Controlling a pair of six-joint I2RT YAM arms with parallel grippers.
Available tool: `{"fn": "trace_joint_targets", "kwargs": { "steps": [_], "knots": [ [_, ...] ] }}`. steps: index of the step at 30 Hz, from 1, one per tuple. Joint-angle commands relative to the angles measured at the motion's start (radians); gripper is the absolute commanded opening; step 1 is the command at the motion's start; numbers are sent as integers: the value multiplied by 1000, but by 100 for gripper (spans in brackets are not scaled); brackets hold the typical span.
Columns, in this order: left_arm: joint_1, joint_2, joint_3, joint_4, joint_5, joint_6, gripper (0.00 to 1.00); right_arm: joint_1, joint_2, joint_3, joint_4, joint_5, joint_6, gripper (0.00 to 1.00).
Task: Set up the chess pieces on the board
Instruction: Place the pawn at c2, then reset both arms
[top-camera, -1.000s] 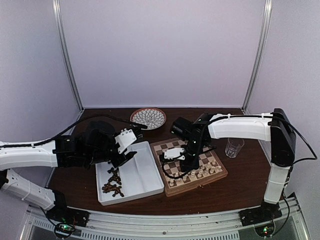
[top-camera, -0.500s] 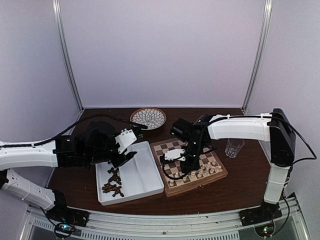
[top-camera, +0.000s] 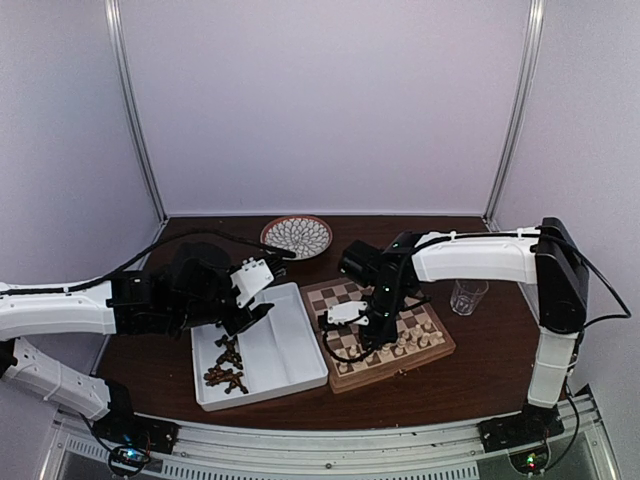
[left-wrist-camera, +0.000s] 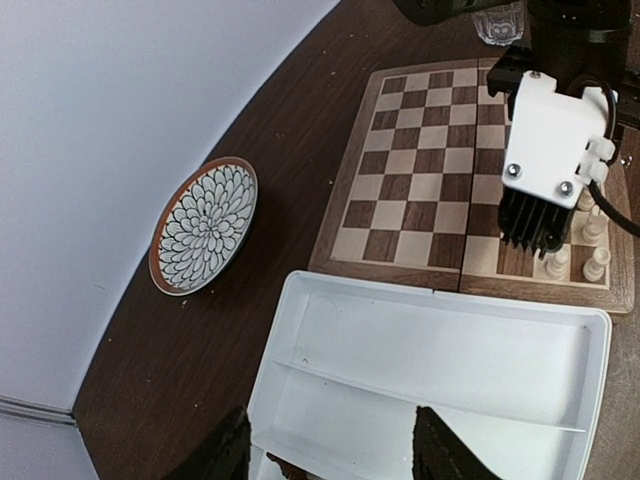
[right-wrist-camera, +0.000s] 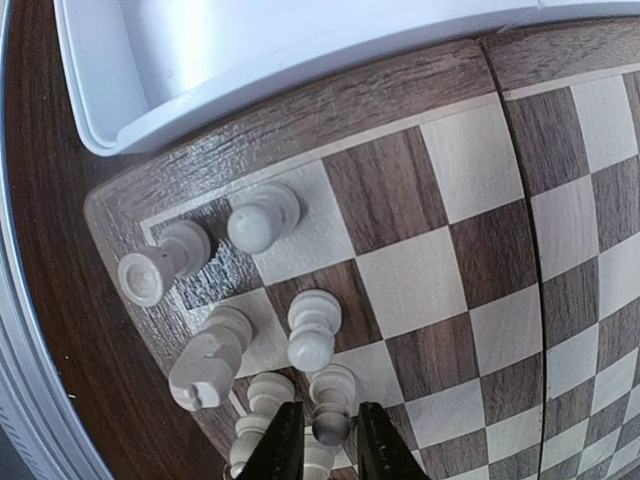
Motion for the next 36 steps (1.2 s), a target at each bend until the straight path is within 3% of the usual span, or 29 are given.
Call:
{"fn": "trace_joint_targets", "kwargs": {
  "steps": [1, 10, 15, 17, 19, 21, 25, 30, 36],
  "knots": [
    [5, 9, 7, 20, -15, 8, 56, 5, -50, 18, -15, 18, 11, 24],
    [5, 29, 58, -40, -30, -29, 60, -40, -231, 64, -109, 82, 7, 29],
    [8, 33, 161, -143, -93, -78, 66, -158, -394, 23, -92, 80, 27, 31],
    [18, 45, 210, -200, -120, -113, 75, -238, -502, -12, -52, 62, 47, 33],
    [30, 59, 261, -261, -160, -148, 77, -313, -585, -47, 8, 36, 84, 35],
    [51, 83, 307, -298, -200, -187, 81, -413, -690, -89, 86, 26, 158, 51],
    [104, 108, 389, -327, -242, -233, 86, -567, -803, -190, 209, 70, 290, 98],
    [124, 73, 358, -217, -309, -261, 96, -620, -905, -318, 361, 229, 409, 100],
    [124, 21, 281, -161, -282, -349, 97, -714, -967, -427, 443, 144, 476, 99]
  ]
}}
